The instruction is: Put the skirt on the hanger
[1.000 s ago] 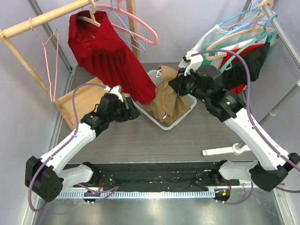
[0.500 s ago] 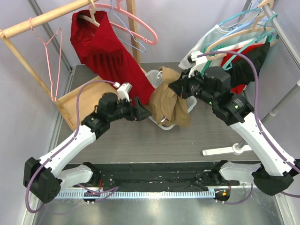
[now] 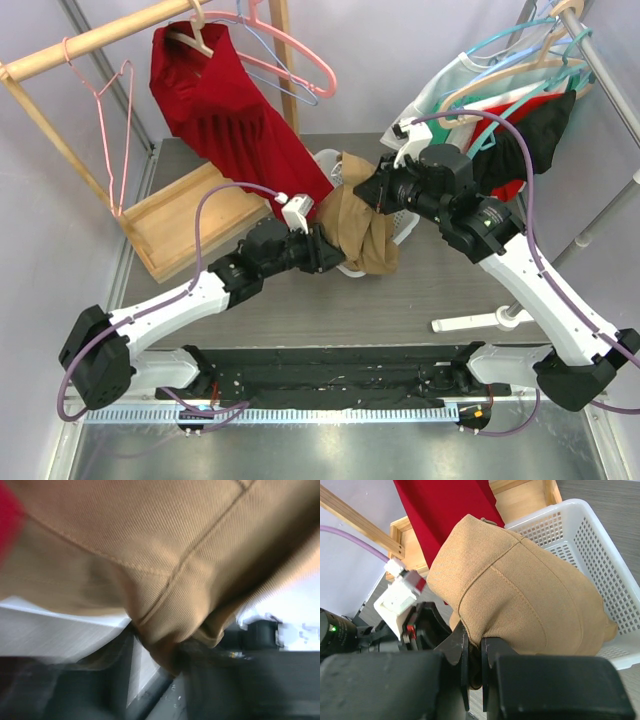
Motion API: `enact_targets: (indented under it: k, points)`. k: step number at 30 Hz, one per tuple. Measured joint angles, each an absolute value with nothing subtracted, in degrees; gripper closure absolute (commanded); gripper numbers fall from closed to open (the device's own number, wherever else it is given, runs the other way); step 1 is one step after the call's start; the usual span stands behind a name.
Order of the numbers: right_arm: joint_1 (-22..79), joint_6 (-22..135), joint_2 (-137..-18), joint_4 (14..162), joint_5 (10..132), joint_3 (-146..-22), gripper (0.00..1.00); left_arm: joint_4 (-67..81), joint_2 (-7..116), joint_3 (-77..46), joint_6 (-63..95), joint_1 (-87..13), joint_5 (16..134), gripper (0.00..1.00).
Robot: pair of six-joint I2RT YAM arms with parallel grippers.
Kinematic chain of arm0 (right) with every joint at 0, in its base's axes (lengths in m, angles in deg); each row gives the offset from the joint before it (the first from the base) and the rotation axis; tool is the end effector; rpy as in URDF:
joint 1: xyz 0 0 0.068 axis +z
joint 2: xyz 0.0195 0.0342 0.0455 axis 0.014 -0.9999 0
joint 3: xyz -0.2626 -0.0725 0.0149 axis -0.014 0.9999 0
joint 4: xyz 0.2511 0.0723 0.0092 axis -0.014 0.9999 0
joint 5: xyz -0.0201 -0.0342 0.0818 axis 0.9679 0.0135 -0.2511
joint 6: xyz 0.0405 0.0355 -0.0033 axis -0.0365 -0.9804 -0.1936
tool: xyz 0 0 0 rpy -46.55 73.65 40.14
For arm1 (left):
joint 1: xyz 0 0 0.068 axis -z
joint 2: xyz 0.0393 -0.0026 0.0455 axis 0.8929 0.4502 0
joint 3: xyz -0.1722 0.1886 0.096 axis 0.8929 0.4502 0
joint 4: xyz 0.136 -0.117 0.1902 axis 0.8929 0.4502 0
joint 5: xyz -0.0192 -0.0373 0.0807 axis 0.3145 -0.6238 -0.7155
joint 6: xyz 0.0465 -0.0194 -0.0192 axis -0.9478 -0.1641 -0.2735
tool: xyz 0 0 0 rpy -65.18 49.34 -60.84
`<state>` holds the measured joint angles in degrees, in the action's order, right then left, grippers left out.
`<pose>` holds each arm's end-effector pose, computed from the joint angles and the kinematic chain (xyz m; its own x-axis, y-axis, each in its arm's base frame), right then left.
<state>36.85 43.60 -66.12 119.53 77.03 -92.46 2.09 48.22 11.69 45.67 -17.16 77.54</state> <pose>0.1999 0.1553 0.4472 -0.4378 0.0846 -0.8951 -0.5126 0.7944 0.3259 0.1889 -0.2058 0.2798 -0.7089 -0.2060 -0.6746 0.4795 0.5606 -0.6751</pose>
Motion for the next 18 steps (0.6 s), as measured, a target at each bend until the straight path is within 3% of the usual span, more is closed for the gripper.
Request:
enact_targets:
  k: [2, 12, 18]
  points:
    - [36.8, 43.4, -66.0, 119.6, 77.1, -92.5, 0.99, 4.4, 48.6, 10.0, 45.3, -17.0, 73.2, 1.00]
    - [36.3, 46.5, -63.5, 120.7, 76.9, -93.5, 0.99, 30.1, 47.1, -12.1, 35.8, -16.9, 53.8, 1.00]
    - [36.2, 49.4, -63.3, 120.5, 67.9, -99.1, 0.99, 41.5, 40.1, -24.8, 30.2, -16.7, 46.4, 1.00]
